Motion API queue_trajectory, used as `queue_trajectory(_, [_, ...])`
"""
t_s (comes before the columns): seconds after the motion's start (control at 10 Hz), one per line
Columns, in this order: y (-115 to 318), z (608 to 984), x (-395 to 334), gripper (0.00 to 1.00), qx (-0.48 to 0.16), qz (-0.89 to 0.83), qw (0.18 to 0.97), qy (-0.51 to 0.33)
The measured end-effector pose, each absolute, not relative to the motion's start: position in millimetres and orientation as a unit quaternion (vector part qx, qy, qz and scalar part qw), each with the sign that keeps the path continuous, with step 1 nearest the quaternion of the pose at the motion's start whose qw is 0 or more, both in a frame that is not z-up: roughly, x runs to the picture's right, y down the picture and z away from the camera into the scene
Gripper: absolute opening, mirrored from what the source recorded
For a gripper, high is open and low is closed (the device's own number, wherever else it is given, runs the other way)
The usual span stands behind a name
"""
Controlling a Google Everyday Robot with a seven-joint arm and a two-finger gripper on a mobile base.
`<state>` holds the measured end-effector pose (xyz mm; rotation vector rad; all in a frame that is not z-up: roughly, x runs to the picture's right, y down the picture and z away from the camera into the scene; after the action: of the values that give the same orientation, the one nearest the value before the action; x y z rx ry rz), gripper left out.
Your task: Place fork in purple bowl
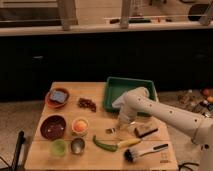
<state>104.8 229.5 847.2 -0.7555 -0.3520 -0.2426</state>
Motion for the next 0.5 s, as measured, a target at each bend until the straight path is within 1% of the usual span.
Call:
queue_trajectory(0.3, [231,843,104,0.0,-0.365,-0.12,0.907,-0.173])
queue_trajectory(0.5, [228,830,102,0.0,-0.348,-0.126,0.911,-0.18])
